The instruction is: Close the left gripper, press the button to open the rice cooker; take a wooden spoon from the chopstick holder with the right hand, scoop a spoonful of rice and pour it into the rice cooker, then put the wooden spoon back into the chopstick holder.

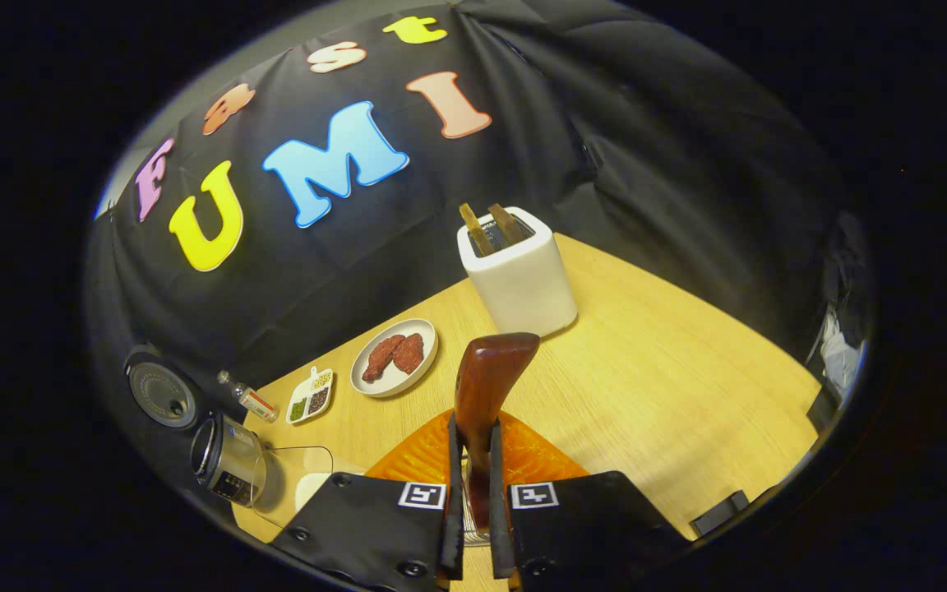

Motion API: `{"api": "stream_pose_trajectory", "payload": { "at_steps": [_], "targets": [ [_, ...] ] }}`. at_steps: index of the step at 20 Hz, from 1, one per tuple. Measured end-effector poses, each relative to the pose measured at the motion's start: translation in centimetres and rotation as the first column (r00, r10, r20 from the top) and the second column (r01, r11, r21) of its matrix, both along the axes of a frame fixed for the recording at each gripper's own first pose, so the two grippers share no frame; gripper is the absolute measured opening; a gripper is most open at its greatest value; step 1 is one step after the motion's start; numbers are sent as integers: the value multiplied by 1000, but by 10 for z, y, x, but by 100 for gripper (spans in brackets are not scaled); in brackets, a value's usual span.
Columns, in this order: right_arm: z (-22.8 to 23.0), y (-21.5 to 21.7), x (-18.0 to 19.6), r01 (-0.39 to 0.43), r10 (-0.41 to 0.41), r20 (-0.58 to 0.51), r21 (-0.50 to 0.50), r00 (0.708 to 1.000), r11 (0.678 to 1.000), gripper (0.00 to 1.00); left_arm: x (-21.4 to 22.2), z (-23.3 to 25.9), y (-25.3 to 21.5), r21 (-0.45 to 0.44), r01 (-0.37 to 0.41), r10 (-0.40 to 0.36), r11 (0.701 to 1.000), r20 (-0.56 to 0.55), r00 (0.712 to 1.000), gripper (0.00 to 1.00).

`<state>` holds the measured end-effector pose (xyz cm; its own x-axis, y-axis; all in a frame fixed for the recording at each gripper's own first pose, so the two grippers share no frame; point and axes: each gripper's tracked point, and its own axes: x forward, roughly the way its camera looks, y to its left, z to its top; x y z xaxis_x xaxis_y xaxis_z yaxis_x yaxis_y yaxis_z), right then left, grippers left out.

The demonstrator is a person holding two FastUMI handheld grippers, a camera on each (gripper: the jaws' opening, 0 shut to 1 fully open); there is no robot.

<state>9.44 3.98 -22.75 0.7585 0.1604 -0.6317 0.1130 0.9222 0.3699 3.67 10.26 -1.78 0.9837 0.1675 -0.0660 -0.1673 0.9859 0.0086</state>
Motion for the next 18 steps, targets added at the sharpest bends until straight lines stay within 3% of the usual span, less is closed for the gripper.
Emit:
{"api": "stream_pose_trajectory", "payload": {
  "at_steps": [8, 11, 12, 18],
  "targets": [
    [77, 34, 7, -89, 127, 173, -211, 977, 973, 15, 14, -21, -1, -22, 37, -37, 999, -21, 999, 82],
    [97, 63, 8, -118, 170, 221, -229, 961, 966, 11, 19, -28, 7, -38, 45, -46, 998, -26, 999, 80],
    [103, 75, 8, -129, 182, 233, -227, 955, 965, 15, 21, -31, 10, -41, 48, -49, 998, -30, 998, 82],
    [116, 146, 5, -187, 250, 282, -231, 926, 955, 14, 35, -48, 33, -45, 57, -60, 997, -46, 997, 80]
  ]
}}
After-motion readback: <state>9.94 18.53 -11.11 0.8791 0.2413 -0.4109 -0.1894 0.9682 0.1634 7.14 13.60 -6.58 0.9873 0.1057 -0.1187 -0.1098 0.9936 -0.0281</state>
